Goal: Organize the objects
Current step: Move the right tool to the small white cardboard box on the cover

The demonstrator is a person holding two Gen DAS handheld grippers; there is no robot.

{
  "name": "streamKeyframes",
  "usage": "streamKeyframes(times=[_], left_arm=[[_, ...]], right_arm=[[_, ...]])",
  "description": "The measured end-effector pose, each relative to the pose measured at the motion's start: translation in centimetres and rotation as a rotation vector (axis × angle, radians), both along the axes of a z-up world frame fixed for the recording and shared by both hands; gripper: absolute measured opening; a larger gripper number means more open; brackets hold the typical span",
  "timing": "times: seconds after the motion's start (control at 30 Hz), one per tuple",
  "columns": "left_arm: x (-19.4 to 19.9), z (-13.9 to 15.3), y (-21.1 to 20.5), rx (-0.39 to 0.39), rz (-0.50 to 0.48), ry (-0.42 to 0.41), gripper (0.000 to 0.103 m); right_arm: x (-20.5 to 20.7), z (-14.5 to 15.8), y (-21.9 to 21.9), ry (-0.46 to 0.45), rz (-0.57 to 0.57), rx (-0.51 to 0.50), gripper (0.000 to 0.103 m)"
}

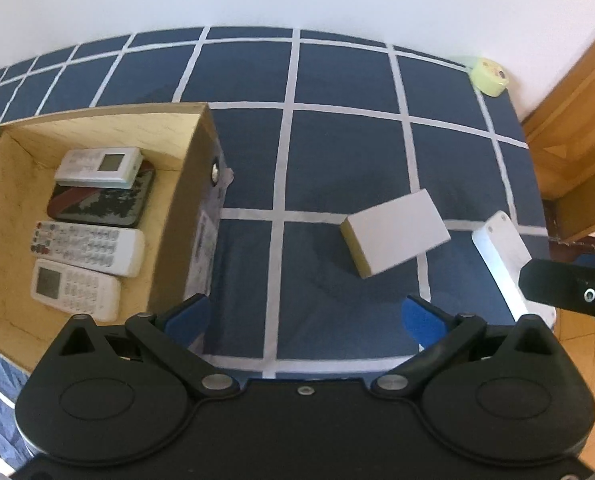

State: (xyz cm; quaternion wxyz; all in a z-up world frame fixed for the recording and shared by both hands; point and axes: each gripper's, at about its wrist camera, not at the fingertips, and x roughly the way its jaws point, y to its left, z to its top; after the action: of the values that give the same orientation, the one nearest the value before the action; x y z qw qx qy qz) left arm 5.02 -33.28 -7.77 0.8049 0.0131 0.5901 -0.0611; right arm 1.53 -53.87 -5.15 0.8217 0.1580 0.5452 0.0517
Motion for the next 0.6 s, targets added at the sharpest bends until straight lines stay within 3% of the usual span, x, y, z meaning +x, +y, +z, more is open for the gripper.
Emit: streamKeyframes(times=[0.33,0.6], left_arm=[[4.2,-5.0,-1.5,0.001,0.084,0.091,0.103],[5.5,-8.1,-2.0,0.001,0.098,0.15,0.103]], right_arm=[[7.6,-5.8,-0.8,0.106,0.162,0.03,0.103],[10.8,-10.3,-0.1,0.171,0.23,0.065,0.103]])
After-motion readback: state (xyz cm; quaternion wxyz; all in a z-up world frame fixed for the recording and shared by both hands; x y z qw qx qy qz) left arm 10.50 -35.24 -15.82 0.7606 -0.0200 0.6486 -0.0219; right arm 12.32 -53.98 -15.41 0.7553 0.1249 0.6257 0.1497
